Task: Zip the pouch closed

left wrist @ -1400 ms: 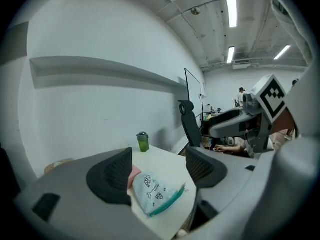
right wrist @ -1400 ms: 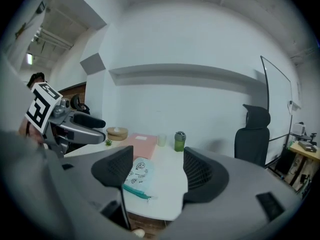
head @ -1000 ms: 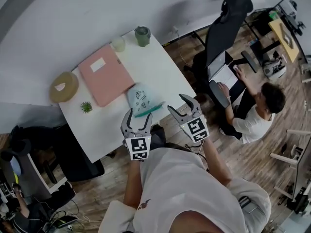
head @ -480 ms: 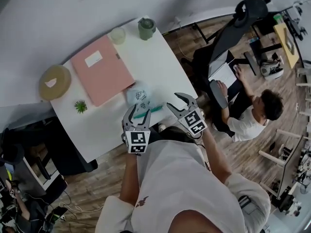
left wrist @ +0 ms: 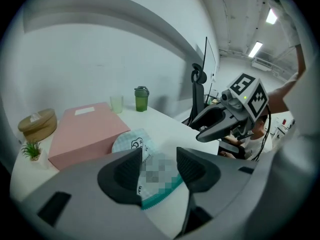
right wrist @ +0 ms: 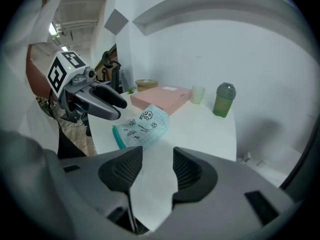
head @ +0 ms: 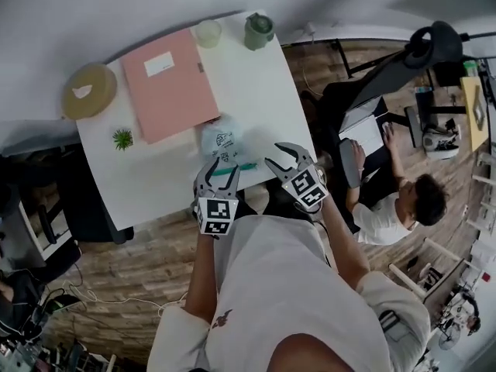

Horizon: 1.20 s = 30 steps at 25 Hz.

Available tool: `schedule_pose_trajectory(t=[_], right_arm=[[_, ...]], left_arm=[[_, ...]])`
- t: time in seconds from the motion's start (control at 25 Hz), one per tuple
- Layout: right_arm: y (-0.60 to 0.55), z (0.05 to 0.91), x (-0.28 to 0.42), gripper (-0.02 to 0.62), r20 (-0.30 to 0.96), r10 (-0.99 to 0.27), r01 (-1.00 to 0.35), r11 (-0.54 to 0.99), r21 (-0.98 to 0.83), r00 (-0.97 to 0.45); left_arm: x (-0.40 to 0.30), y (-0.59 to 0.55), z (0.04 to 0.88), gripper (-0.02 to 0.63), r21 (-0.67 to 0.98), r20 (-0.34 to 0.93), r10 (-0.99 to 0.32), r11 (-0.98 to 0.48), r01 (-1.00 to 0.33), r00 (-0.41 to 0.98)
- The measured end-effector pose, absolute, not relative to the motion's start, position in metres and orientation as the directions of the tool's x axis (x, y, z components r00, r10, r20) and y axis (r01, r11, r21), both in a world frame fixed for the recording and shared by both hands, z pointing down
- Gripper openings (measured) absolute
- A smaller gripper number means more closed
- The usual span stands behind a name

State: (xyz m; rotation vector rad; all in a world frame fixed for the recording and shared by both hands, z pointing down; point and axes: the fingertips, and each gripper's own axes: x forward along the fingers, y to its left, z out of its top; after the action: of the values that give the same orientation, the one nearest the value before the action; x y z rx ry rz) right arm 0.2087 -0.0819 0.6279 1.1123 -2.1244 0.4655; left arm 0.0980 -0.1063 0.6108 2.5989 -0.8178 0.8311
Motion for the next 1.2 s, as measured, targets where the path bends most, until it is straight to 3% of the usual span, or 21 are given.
schedule_pose_trajectory(t=[0.56, 1.2], right_arm=[[-0.065, 0.657, 0.208, 0.164, 0.744, -0.337, -0.519, 0.854, -0.016, -0.577], [-0.050, 0.684, 0.186, 0.107, 0.766, -0.163, -0.248, 0.969, 0.005, -0.622]], left_arm=[[0.129, -0.065, 0.644, 0.192, 0.099, 0.661, -0.552, -0.606, -0.789, 0.508], [0.152, -0.034, 0.688, 0.162, 0.112, 0.723, -0.554, -0.495, -0.861, 0.413]])
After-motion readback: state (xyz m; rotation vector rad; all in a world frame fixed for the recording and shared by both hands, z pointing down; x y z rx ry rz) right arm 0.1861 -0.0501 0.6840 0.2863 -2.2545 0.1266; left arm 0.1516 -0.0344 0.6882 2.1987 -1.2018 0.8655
